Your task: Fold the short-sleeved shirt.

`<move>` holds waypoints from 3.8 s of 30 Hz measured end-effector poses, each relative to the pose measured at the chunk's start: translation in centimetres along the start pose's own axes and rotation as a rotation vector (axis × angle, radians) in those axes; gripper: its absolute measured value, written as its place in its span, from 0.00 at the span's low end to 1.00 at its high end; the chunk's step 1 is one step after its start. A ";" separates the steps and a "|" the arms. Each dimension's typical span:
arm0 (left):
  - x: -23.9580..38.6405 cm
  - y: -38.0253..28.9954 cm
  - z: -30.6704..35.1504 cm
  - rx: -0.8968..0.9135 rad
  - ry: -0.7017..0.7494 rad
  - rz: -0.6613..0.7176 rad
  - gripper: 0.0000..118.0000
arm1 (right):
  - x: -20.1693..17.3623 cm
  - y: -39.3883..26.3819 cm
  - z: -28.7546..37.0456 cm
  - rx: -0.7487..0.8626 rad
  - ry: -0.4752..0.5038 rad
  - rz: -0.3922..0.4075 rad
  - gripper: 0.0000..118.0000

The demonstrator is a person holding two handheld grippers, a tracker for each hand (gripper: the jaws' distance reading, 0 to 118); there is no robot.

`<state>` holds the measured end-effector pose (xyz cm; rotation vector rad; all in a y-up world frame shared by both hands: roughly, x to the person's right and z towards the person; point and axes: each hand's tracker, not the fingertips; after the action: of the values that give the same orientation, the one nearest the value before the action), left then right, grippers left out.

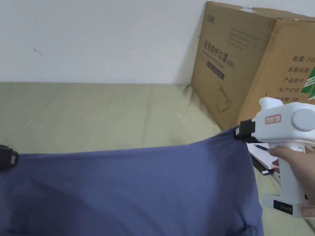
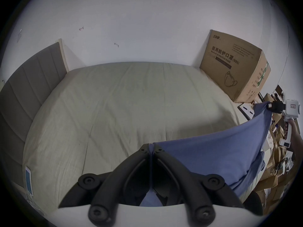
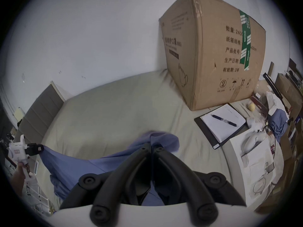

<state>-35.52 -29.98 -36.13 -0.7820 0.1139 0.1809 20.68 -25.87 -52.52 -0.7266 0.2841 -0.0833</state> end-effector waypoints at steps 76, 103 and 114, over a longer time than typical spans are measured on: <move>-13.3 -20.5 -0.6 -0.309 -0.530 0.699 1.00 | -16.1 -21.3 19.1 0.367 0.151 0.179 0.00; -9.8 -14.6 5.2 -0.292 -0.072 0.251 0.02 | -17.3 -23.0 16.2 0.252 0.241 0.150 0.00; 4.4 -10.8 3.4 -0.393 -0.145 0.217 0.02 | -12.7 -24.2 17.7 0.251 0.228 0.067 0.00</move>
<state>-28.88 -34.53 -27.01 -1.1446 0.0249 0.4748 14.08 -30.37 -20.92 -0.4574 0.5062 -0.1360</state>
